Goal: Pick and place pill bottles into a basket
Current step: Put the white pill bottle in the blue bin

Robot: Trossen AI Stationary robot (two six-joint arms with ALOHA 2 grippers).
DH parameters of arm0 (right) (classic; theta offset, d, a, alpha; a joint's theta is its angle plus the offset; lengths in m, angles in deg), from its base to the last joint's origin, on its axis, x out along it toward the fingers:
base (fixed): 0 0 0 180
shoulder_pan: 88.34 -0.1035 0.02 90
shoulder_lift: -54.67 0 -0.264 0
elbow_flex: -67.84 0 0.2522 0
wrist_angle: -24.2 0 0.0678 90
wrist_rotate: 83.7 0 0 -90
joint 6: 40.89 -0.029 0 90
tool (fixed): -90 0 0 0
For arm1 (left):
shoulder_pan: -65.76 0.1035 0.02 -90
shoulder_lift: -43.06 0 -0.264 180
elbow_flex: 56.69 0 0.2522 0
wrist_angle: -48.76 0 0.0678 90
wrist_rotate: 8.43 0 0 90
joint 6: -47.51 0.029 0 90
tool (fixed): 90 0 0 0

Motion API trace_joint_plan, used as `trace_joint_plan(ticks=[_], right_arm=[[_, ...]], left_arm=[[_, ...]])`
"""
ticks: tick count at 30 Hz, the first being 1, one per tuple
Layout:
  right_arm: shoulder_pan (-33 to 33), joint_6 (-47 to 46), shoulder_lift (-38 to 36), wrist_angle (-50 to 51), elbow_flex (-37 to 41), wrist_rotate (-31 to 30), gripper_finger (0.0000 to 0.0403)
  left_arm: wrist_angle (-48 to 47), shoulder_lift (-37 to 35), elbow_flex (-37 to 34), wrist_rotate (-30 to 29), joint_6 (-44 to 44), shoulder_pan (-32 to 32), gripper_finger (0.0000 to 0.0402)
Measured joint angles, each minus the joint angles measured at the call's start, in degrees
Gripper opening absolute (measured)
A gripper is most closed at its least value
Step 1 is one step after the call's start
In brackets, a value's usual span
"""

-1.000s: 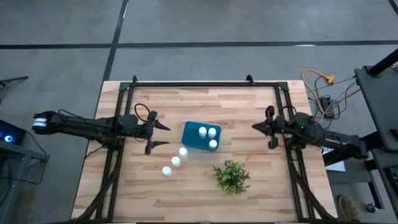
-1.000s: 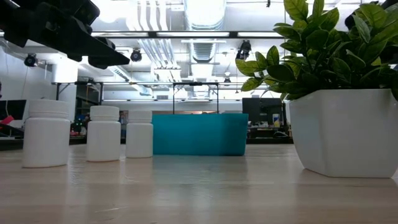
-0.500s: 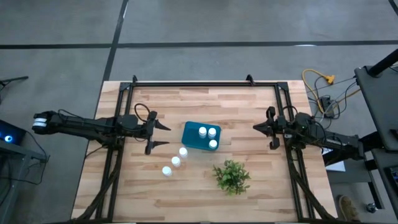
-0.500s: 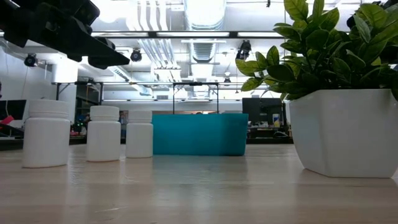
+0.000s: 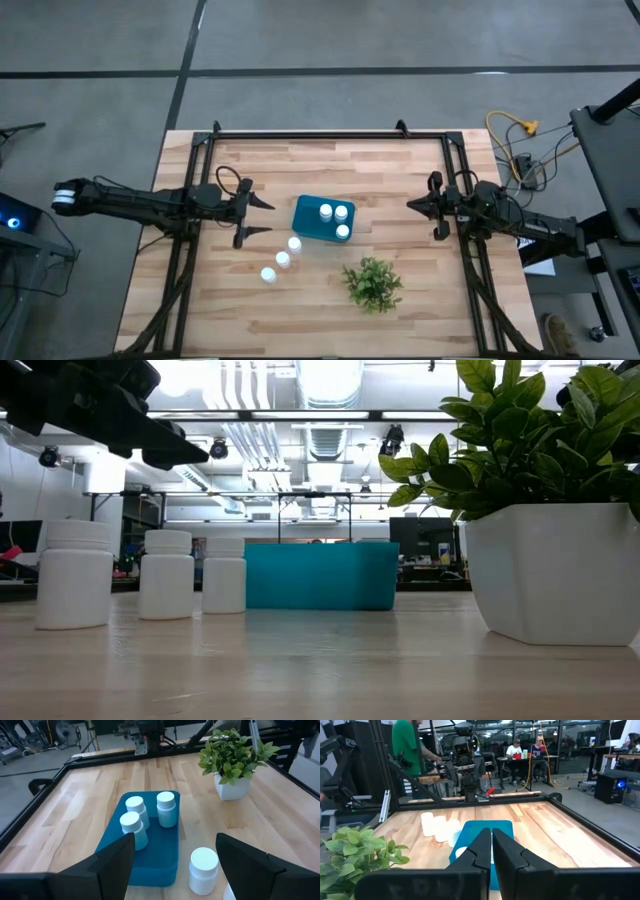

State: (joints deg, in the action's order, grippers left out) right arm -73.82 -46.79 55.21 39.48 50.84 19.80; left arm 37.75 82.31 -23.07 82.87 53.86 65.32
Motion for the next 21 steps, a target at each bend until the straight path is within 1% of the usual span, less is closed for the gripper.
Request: trace_joint_plan(ticks=[6, 21], right_arm=[[0.0, 0.3, 0.0, 0.0, 0.0, 0.0, 0.0008], [0.0, 0.3, 0.0, 0.0, 0.0, 0.0, 0.0009]], left_arm=[[3.7, 0.0, -0.1, 0.0, 0.0, 0.0, 0.0261], [6.2, 1.4, 0.9, 0.0, 2.2, 0.0, 0.0261]])
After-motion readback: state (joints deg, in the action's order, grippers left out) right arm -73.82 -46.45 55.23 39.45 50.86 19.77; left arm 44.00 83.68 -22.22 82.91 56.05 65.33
